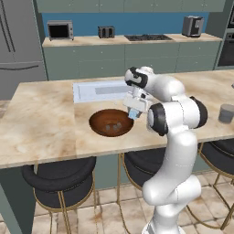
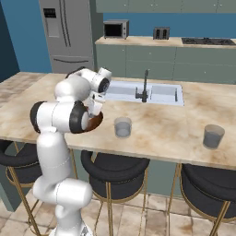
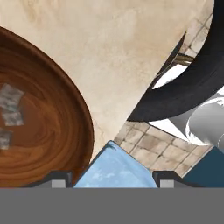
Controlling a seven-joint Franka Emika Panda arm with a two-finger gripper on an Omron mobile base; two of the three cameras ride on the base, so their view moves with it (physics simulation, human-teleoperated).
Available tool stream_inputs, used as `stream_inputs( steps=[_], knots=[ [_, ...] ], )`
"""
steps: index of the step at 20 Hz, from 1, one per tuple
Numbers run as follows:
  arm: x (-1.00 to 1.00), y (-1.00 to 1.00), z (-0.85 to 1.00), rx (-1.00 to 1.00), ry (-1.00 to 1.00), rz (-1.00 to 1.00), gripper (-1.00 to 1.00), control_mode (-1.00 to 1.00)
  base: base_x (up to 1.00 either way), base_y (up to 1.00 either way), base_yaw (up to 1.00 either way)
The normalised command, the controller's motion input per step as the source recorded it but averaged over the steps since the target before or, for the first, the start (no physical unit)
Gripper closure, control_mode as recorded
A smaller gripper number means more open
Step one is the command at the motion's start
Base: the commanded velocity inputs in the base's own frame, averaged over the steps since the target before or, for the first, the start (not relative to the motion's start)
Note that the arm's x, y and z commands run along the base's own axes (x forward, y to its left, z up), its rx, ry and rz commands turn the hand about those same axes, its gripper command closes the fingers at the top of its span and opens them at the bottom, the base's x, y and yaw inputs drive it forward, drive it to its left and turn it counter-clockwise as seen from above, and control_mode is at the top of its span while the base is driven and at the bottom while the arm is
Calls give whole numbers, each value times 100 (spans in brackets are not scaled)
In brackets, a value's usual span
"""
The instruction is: There are four ice cubes in the ice bowl. Place two ice cubes in each glass of water.
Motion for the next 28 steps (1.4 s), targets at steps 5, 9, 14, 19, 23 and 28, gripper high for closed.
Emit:
stream_inputs(
  steps=[5, 9, 14, 19, 23, 28],
  knots=[
    [-18, -94, 22, -15, -6, 0, 100, -100, 0, 0, 0],
    [0, -90, 37, -14, -7, 0, 100, -100, 0, 0, 0],
    [0, -64, 7, -15, -4, 3, 100, -100, 0, 0, 0],
    [0, -13, -6, -13, -11, 2, 100, -100, 0, 0, 0],
    [9, 0, -1, -10, -16, 0, 100, -100, 0, 0, 0],
    [13, 0, 0, -2, -18, 0, 100, -100, 0, 0, 0]
  ],
)
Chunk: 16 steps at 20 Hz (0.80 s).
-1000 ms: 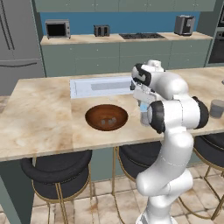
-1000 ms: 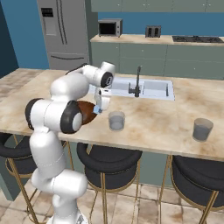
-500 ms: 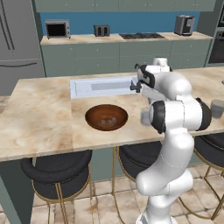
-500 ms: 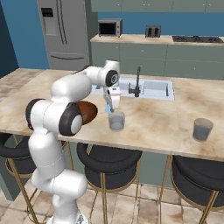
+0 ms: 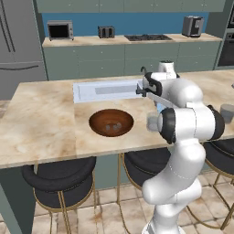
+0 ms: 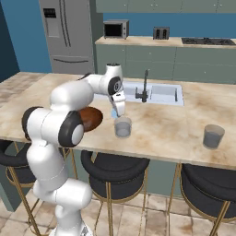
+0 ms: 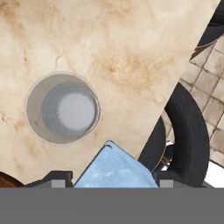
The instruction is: There are four ice cubes in the ice bowl. Place two ice cubes in each glass of water.
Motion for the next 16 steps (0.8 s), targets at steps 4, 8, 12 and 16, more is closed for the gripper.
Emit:
stream_inputs(
  steps=[4, 8, 12, 16],
  knots=[
    [16, 0, -1, 0, -15, 0, 100, -100, 0, 0, 0],
    [11, -2, -4, 0, -11, 0, 100, -100, 0, 0, 0],
    [6, -5, 0, 0, -7, 0, 100, -100, 0, 0, 0],
    [3, -22, 0, 0, -1, 0, 100, -100, 0, 0, 0]
  ],
)
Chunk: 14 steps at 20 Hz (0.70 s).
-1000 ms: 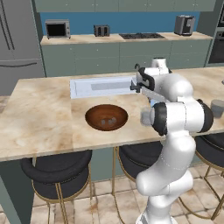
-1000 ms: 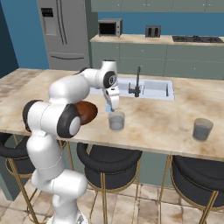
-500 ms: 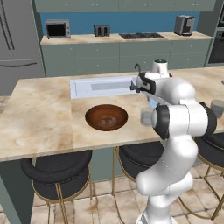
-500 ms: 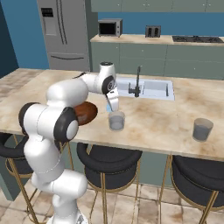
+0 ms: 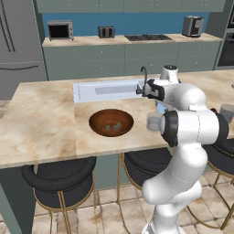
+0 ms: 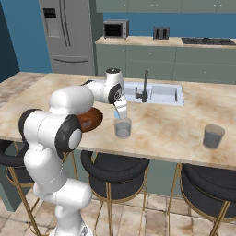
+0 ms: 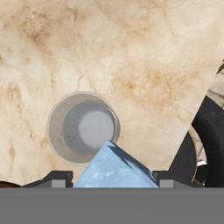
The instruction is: There are four ice cubes in the ice bowl. Place two ice cubes in each glass of water.
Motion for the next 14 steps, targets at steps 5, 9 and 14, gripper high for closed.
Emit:
stream_inputs(
  steps=[5, 9, 14],
  knots=[
    [14, -22, -7, 0, 0, 0, 100, -100, 0, 0, 0],
    [41, -3, -15, 1, 0, 0, 100, -100, 0, 0, 0],
    [42, 0, -16, 3, 0, 0, 100, -100, 0, 0, 0]
  ],
)
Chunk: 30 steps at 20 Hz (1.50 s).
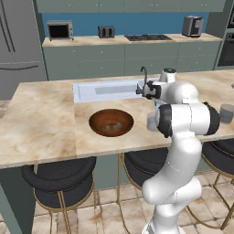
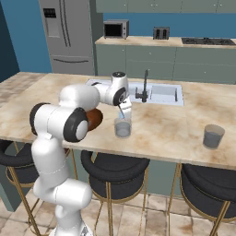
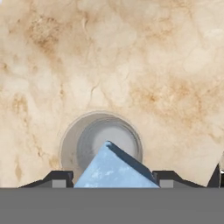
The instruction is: There are four ice cubes in the ice bowl. Place two ice cubes in each glass of water.
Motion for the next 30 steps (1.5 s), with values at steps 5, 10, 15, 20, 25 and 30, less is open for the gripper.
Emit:
stream_inputs(
  steps=[5, 10, 15, 20, 25, 30],
  knots=[
    [32, 0, -19, 3, 0, 0, 100, -100, 0, 0, 0],
    [15, 0, -26, 2, 0, 0, 100, -100, 0, 0, 0],
    [13, 0, -22, 3, 0, 0, 100, -100, 0, 0, 0],
    [24, 0, -14, 2, 0, 0, 100, -100, 0, 0, 0],
    [14, 0, -18, 0, 0, 1, 100, -100, 0, 0, 0],
    [8, 0, -16, 0, 0, 0, 100, -100, 0, 0, 0]
  ],
)
